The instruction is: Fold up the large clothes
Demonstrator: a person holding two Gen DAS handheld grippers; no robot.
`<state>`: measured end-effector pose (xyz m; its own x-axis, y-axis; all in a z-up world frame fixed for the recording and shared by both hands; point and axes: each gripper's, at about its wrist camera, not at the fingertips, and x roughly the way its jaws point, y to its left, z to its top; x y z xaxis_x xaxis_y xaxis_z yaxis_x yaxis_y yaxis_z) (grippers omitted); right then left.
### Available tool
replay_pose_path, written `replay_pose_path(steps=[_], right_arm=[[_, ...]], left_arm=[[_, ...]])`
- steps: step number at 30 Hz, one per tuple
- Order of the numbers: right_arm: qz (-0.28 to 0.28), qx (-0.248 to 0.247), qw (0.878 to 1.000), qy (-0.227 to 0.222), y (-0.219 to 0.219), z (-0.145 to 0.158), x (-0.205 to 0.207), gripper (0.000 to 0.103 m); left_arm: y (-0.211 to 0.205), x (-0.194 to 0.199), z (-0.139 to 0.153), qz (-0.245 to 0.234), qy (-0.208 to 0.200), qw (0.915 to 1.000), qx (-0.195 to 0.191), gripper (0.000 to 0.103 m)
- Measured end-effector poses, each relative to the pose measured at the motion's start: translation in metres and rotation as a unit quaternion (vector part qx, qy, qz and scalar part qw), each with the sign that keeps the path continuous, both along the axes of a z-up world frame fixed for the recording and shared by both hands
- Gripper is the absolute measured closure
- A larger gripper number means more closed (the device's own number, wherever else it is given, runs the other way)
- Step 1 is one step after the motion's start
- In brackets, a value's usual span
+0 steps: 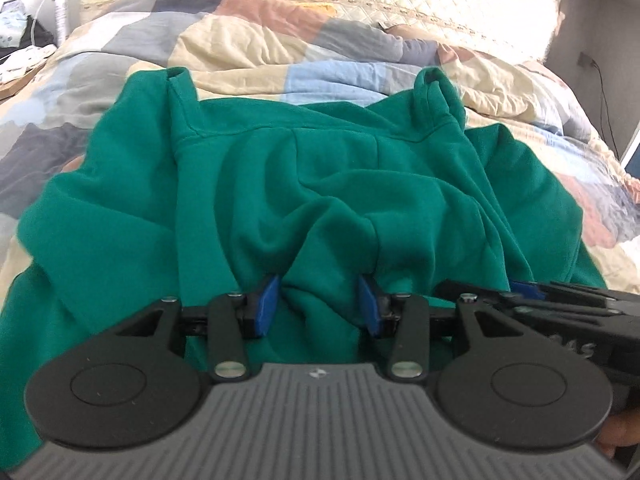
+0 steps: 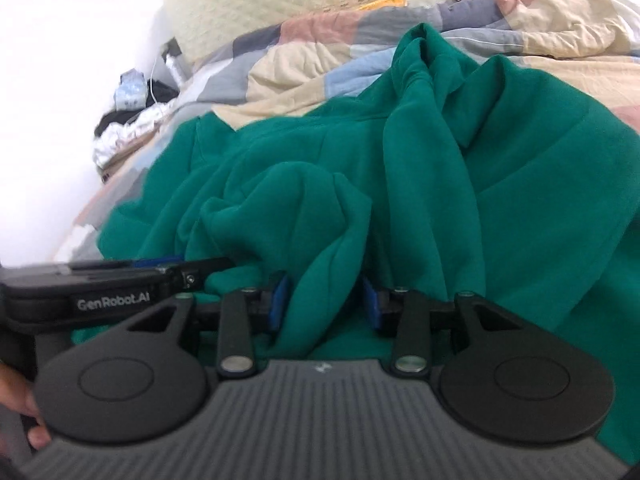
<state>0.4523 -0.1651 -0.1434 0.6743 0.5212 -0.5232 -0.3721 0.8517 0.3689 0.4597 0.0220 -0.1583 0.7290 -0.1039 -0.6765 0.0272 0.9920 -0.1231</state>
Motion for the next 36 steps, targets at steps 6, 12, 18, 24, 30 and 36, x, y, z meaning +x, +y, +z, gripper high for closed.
replay_pose_path(steps=[6,12,18,24,30,36], right_arm=[[-0.027,0.008,0.999,-0.016,-0.027,0.036,-0.04,0.061],[-0.08,0.036,0.996,0.008,-0.073,0.057,-0.092,0.06],[-0.133,-0.007,0.991,0.025,-0.116,0.07,-0.138,0.059],[-0.222,0.067,0.968,0.099,-0.166,0.047,-0.169,0.049],[-0.314,0.118,0.919,0.208,-0.196,0.003,-0.154,0.025],[-0.34,0.16,0.891,0.253,-0.195,-0.027,-0.151,0.02]], left_arm=[[0.005,-0.042,0.027,0.012,0.003,0.9999,-0.009,0.054],[0.02,-0.107,0.056,0.035,0.006,0.9993,-0.006,0.054],[0.059,-0.169,0.071,0.075,0.005,0.997,-0.02,0.053],[0.118,-0.214,0.07,0.133,0.014,0.9893,-0.057,0.047],[0.176,-0.241,0.056,0.228,0.036,0.9643,-0.13,0.04],[0.206,-0.252,0.036,0.275,0.059,0.9397,-0.195,0.034]])
